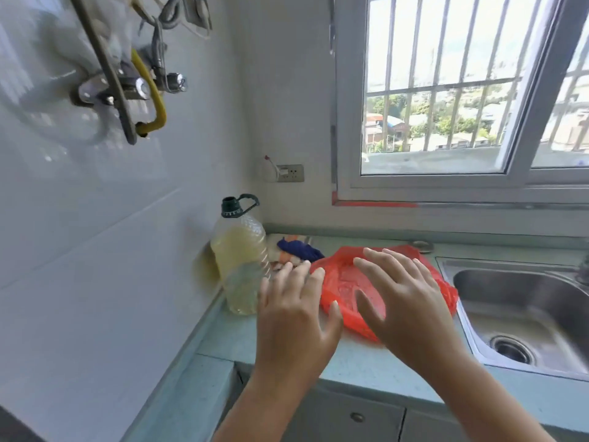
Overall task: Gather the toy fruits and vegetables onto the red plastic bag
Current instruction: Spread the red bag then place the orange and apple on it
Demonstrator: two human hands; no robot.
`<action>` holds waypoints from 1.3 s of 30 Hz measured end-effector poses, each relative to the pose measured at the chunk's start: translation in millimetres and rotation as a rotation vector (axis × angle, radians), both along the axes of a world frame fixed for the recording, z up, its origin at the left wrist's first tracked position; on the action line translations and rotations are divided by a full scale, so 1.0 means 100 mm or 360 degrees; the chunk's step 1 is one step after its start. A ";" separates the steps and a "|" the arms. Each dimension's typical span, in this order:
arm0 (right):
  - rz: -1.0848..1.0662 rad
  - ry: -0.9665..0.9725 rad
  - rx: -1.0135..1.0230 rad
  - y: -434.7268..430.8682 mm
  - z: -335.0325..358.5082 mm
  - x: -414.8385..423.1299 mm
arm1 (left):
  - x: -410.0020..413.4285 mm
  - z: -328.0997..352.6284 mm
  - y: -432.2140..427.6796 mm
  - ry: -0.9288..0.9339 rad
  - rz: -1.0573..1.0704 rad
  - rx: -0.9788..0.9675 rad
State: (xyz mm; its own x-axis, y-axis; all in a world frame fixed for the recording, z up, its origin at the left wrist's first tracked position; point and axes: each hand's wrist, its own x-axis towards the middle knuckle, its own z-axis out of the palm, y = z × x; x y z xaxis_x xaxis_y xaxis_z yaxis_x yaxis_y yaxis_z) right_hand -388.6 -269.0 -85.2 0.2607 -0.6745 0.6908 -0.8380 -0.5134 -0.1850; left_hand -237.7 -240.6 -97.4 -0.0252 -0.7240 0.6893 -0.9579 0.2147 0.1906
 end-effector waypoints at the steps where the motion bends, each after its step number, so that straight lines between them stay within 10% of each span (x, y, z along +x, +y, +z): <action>1: -0.0033 -0.0006 -0.0001 -0.06 -0.02 -0.14 | -0.14 -0.02 -0.10 0.0004 -0.0034 0.0007; 26: -0.1395 -0.0088 0.0383 -0.27 -0.75 -2.35 | -2.65 -0.76 -1.66 0.0076 -0.1380 0.0446; 39: -0.2168 -0.0358 0.0402 0.81 -1.01 -3.19 | -4.14 -1.07 -0.95 -0.0066 -0.2143 0.0543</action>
